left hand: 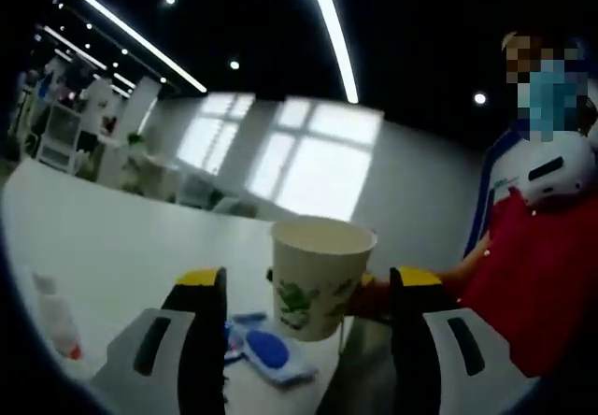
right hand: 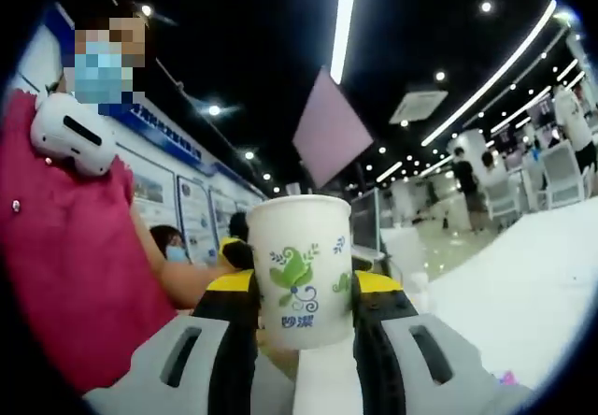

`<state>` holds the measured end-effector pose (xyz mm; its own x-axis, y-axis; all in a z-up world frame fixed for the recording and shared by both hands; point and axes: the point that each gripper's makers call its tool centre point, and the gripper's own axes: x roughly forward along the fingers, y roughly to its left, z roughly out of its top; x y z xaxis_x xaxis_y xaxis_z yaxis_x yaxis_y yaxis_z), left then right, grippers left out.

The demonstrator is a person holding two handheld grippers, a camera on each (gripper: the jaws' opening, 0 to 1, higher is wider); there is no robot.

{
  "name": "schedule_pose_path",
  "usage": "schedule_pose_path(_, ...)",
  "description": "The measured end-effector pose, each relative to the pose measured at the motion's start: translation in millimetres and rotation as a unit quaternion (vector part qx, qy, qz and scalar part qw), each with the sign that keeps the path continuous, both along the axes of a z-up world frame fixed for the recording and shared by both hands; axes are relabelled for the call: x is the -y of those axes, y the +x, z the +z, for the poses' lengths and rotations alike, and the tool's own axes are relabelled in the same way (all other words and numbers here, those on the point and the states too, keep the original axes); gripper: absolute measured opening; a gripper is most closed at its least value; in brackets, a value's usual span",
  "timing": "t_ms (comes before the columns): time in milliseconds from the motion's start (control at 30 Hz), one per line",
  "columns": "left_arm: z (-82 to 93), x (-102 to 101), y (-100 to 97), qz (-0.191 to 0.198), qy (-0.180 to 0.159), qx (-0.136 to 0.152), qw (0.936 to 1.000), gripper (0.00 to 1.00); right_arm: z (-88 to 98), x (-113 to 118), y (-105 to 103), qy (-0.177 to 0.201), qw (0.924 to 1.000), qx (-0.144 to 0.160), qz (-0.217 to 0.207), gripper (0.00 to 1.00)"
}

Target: Arrange the tabletop items into an orderly group along one side of the table until the central work area is clear of visible clutter.

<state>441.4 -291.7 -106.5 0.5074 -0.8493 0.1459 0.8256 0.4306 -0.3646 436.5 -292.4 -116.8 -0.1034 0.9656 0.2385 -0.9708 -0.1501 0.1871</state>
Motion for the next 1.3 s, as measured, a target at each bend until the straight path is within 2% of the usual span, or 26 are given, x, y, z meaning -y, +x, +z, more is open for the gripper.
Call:
schedule_pose_path(333, 5.3, 0.6, -3.4, -0.011, -0.004, 0.007, 0.9999, 0.55, -2.4, -4.5, -8.5, -0.01, 0.9998, 0.004, 0.016, 0.39)
schedule_pose_path(467, 1.6, 2.1, -5.8, -0.016, 0.015, 0.011, 0.9997, 0.49, -3.1, -6.2, -11.0, -0.013, 0.9997, 0.004, 0.022, 0.39)
schedule_pose_path(700, 1.2, 5.6, -12.1, -0.028, 0.024, 0.021, 0.9991, 0.41, -8.4, -8.4, -14.6, -0.025, 0.9992, 0.003, 0.03, 0.39)
schedule_pose_path(933, -3.4, 3.1, -10.6, -0.022, 0.038, 0.022, 0.9988, 0.4, -14.0, -9.6, -13.7, -0.039, 0.9986, 0.002, 0.034, 0.39)
schedule_pose_path(1133, -3.9, -2.7, -5.3, -0.002, 0.023, 0.022, 0.9995, 0.39, -21.3, -10.2, -9.3, -0.055, 0.998, 0.002, 0.031, 0.38)
schedule_pose_path(1300, -7.4, -11.2, 1.7, 0.021, 0.027, 0.02, 0.9992, 0.39, -27.6, -5.8, -3.3, -0.066, 0.9975, -0.004, 0.025, 0.38)
